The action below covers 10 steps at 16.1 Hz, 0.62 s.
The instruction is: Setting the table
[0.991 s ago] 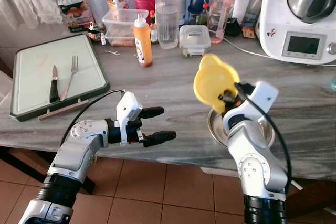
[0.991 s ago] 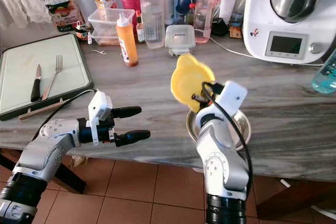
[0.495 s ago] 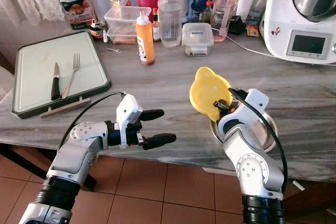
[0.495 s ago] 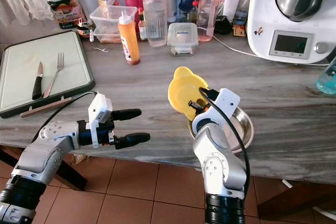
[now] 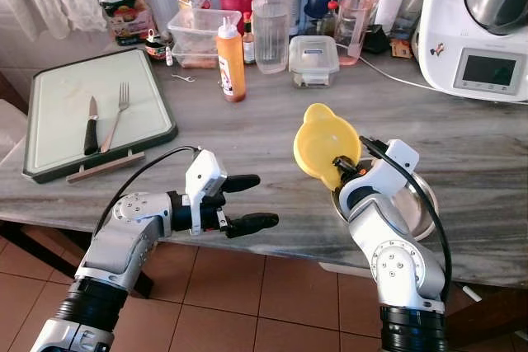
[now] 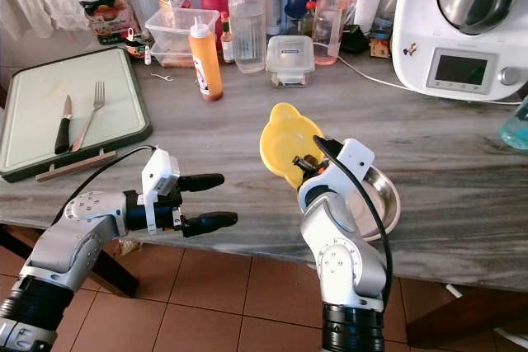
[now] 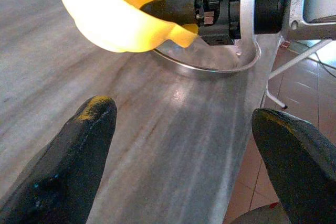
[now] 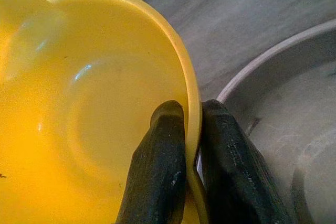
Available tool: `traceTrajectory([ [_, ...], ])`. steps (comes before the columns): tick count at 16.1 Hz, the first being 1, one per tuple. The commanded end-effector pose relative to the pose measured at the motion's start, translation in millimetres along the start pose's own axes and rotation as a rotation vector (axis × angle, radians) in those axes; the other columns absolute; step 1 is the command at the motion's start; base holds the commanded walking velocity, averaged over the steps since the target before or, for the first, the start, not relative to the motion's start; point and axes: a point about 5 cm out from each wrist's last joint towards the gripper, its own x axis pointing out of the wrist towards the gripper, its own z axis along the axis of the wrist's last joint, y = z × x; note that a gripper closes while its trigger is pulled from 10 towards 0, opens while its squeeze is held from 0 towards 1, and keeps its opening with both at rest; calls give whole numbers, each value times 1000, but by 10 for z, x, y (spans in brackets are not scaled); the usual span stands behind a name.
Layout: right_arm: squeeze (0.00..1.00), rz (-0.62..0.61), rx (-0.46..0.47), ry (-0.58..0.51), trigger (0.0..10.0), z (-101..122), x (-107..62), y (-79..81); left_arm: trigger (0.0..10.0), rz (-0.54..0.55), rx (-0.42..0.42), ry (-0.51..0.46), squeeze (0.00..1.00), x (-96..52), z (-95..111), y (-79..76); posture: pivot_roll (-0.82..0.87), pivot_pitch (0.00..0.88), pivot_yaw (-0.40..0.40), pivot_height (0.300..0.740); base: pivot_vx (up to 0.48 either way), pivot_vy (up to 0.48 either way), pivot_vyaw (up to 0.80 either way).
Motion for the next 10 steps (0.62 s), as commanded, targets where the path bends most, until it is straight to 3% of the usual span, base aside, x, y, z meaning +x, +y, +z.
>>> traceTrajectory([
  [1, 0, 39, 106, 27, 10000, -48, -2, 229, 10000, -5, 13, 25, 0, -23, -5, -10, 81, 94, 46, 740, 0, 0, 0],
  [2, 424, 36, 106, 26, 10000, -47, -2, 231, 10000, -6, 14, 30, 0, -29, -15, -6, 82, 95, 45, 740, 0, 0, 0],
  [3, 541, 33, 109, 29, 10000, -49, -3, 231, 10000, -6, 14, 32, 0, -31, -18, -3, 82, 95, 45, 740, 0, 0, 0],
  [4, 588, 30, 112, 33, 10000, -52, -3, 231, 10000, -6, 15, 34, 0, -33, -17, 2, 81, 94, 46, 740, 0, 0, 0],
  [5, 745, 19, 120, 41, 10000, -65, -3, 216, 10000, -2, 14, 35, 0, -34, -19, 12, 81, 94, 46, 740, 0, 0, 0],
  [10, 725, 8, 126, 47, 10000, -87, 5, 167, 10000, -4, 14, 40, 0, -40, -32, 11, 84, 98, 47, 740, 0, 0, 0],
])
